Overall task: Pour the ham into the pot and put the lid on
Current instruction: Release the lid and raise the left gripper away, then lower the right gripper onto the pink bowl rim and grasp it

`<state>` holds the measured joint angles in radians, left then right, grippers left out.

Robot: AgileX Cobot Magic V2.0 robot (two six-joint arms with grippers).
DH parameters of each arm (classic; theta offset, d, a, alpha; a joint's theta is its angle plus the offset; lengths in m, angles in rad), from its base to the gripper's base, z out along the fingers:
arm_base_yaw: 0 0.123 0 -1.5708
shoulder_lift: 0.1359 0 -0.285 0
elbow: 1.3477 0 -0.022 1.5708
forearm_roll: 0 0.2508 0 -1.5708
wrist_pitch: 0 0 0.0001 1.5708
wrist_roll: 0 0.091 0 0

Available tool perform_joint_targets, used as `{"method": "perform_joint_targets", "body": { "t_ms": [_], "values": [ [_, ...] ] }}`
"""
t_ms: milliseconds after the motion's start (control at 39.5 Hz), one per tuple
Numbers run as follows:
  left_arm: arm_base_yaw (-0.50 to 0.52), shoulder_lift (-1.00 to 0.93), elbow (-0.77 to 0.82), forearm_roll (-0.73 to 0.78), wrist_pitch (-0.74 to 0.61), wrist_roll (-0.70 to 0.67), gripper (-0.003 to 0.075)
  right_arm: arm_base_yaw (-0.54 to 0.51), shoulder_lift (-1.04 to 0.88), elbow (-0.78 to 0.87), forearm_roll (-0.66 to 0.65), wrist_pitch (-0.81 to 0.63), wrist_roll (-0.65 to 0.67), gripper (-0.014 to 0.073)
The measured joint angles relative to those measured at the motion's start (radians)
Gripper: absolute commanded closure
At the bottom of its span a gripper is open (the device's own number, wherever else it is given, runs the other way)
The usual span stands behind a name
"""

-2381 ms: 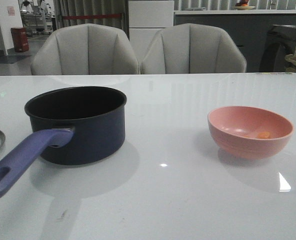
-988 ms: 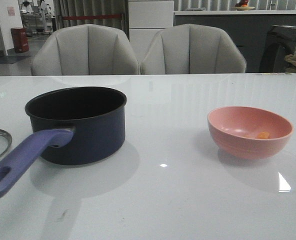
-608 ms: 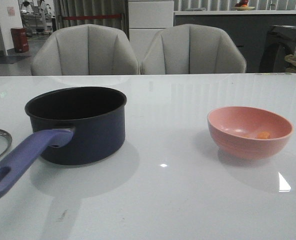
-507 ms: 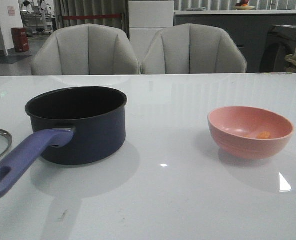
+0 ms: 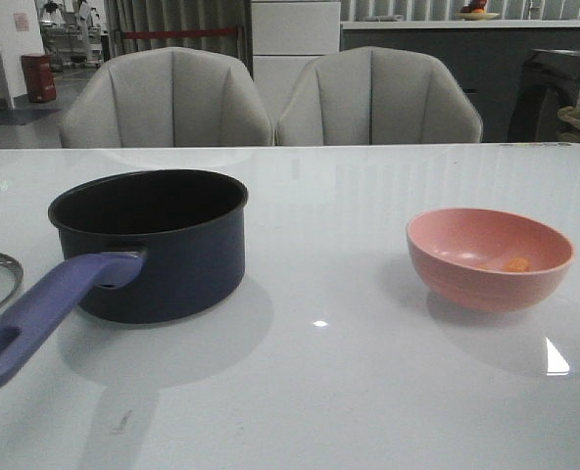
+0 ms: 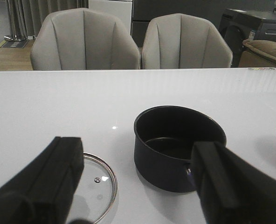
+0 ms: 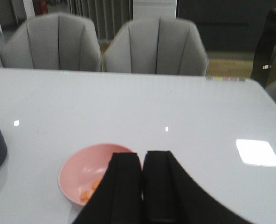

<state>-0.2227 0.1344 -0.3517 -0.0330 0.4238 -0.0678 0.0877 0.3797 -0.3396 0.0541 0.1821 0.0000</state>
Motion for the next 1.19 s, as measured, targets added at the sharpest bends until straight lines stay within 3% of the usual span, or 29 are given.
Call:
{"method": "perform_joint_targets", "body": {
  "t_ms": [177,583,659,785,887,1191],
  "values": [
    [0.000,0.000,0.000,0.000,0.000,0.000,0.0200,0.000,0.186,-0.103,0.000,0.160,0.000,0.0449],
    [0.000,0.000,0.000,0.000,0.000,0.000,0.0200,0.001,0.275,-0.118,0.003,0.198,0.000,0.0438],
    [0.000,0.000,0.000,0.000,0.000,0.000,0.0200,0.001,0.275,-0.123,0.003,0.218,0.000,0.0387],
    [0.000,0.000,0.000,0.000,0.000,0.000,0.0200,0.001,0.300,-0.156,0.003,0.253,0.000,0.0199],
    [0.000,0.000,0.000,0.000,0.000,0.001,0.0200,0.001,0.348,-0.201,0.014,0.294,0.000,0.0095],
    [0.000,0.000,0.000,-0.002,0.000,0.001,0.0200,0.002,0.610,-0.386,0.062,0.462,0.000,0.0087]
  ]
}}
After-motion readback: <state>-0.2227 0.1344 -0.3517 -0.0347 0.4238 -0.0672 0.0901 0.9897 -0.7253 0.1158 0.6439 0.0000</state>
